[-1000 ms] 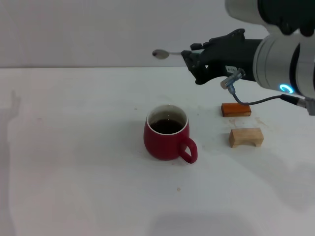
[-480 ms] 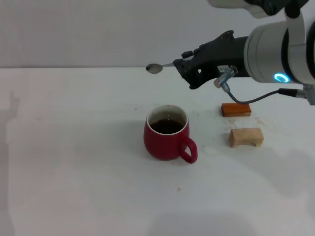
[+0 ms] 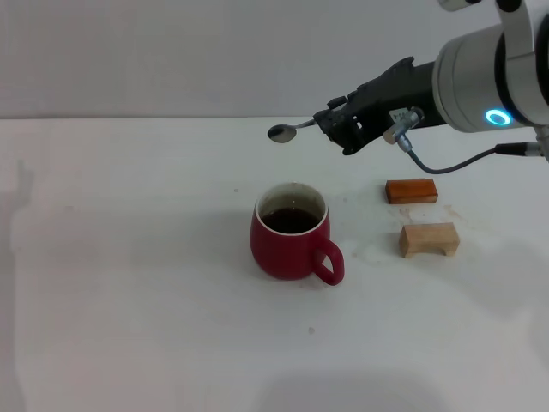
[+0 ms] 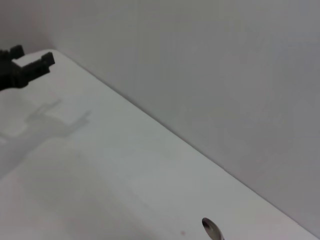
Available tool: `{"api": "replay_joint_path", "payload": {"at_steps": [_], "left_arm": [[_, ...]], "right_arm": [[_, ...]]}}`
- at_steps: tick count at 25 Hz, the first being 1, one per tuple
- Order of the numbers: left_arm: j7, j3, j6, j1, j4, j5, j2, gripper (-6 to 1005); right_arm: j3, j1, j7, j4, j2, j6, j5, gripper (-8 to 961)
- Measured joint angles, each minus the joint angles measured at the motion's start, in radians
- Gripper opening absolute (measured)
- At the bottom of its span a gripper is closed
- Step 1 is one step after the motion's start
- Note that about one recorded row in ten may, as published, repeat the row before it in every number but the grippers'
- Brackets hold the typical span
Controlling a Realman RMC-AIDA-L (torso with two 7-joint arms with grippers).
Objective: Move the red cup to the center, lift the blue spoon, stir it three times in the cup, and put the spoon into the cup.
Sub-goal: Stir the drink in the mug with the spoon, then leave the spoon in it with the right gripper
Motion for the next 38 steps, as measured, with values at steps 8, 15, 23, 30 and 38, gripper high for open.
{"api": "replay_joint_path", "payload": {"at_steps": [8, 15, 23, 30, 38], "left_arm": [[0.0, -0.005, -0.001, -0.003, -0.001, 0.0, -0.001, 840], [0.0, -0.012, -0.002, -0.01, -0.006, 0.0, -0.001, 840], [0.0, -0.031, -0.002, -0.02, -0.005, 0.001, 0.0, 840], [0.0, -0.034, -0.003, -0.028, -0.003, 0.002, -0.001, 840], [0.0, -0.033, -0.003, -0.029, -0.01, 0.006, -0.003, 840]], "right_arm": [[0.057, 0.06, -0.071, -0.05, 0.002, 0.049, 0.01, 139], [0.116, 0.149, -0.168, -0.148, -0.002, 0.114, 0.044, 139], [0.154, 0.211, -0.23, -0.221, -0.003, 0.168, 0.08, 139], [0.235, 0.281, -0.284, -0.319, -0.009, 0.223, 0.121, 139], [0.261, 0.353, -0.335, -0.426, -0.028, 0.266, 0.143, 139]]}}
